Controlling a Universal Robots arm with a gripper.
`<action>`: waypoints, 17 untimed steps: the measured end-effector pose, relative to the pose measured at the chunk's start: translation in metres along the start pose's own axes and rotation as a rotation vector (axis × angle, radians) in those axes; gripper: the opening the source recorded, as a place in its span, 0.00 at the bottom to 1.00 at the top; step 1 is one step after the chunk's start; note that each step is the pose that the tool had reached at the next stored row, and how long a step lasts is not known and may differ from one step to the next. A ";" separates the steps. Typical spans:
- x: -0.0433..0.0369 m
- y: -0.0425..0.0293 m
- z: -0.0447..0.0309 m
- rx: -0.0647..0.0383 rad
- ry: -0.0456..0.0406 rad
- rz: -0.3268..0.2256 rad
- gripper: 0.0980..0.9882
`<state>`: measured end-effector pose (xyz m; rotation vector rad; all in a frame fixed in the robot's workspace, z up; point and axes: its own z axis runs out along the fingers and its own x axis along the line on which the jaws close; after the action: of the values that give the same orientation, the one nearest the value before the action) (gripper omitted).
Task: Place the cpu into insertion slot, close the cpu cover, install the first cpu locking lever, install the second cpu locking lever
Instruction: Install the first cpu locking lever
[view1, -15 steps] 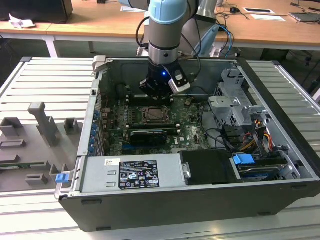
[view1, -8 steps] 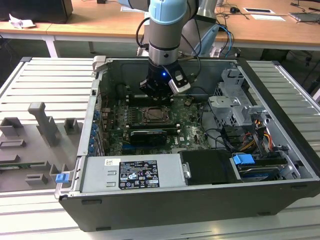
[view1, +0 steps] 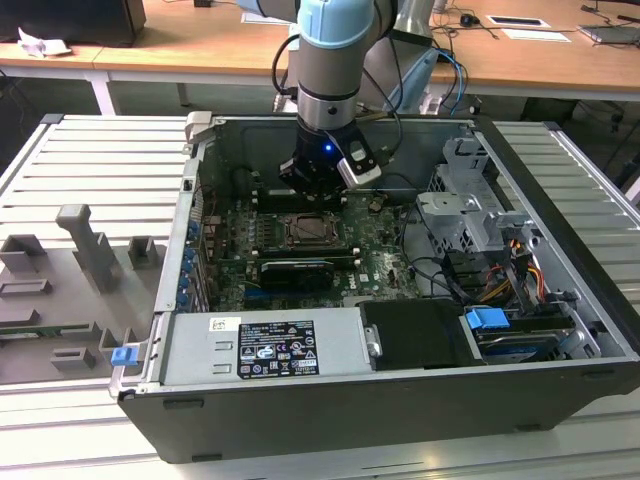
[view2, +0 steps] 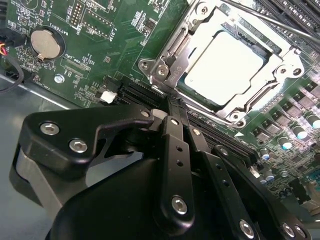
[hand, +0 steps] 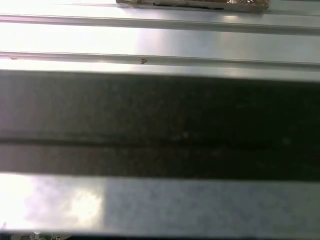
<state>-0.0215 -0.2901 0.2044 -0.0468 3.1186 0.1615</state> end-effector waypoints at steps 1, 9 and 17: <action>0.0000 -0.0004 0.0002 0.000 0.0001 0.000 0.01; -0.0001 -0.0020 0.0045 0.001 0.0006 0.000 0.01; -0.0005 -0.0008 -0.0057 -0.017 -0.0006 0.000 0.01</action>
<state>-0.0210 -0.2915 0.2100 -0.0464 3.1167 0.1885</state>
